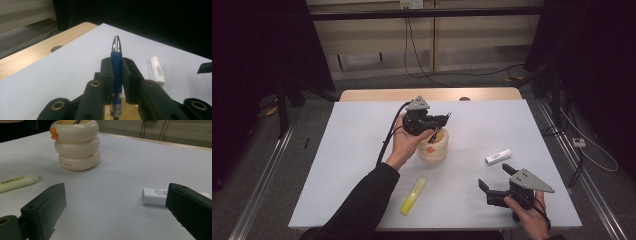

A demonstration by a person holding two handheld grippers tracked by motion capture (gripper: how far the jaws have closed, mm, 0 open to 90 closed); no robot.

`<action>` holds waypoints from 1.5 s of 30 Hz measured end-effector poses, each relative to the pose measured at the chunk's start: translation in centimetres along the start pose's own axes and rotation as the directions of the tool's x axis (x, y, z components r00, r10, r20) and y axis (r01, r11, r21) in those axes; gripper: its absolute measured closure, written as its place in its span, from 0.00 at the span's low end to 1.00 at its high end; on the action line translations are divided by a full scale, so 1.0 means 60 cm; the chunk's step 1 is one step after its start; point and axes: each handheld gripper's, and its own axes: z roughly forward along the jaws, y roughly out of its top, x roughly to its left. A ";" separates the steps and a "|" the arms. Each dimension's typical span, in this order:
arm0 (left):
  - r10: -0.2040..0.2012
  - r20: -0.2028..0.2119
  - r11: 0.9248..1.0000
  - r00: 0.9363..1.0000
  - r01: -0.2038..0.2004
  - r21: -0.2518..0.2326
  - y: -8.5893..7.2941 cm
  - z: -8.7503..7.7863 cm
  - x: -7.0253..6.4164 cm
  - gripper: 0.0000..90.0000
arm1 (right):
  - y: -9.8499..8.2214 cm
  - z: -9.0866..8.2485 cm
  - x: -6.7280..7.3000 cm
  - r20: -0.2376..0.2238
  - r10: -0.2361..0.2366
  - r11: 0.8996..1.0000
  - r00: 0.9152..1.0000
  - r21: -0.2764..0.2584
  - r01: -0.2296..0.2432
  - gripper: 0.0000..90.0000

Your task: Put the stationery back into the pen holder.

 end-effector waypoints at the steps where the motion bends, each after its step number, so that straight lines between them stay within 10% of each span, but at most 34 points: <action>1: 0.002 -0.001 1.000 1.000 -0.002 0.004 -0.001 0.000 0.000 0.89 | 0.000 0.000 0.000 0.001 -0.001 1.000 1.000 0.000 0.001 0.03; 13: -0.003 -0.011 0.999 1.000 0.003 0.041 -0.006 0.000 -0.001 0.83 | 0.000 0.000 0.000 0.000 0.000 1.000 1.000 0.000 0.000 0.03; 28: -0.019 -0.093 0.998 0.995 0.024 0.055 0.003 -0.034 -0.002 0.22 | 0.000 0.000 0.000 0.001 0.000 1.000 1.000 0.000 0.000 0.03; 45: -0.050 -0.115 0.994 0.992 0.061 0.094 -0.012 -0.091 -0.010 0.06 | 0.000 0.000 0.000 0.006 -0.002 1.000 1.000 0.002 0.002 0.03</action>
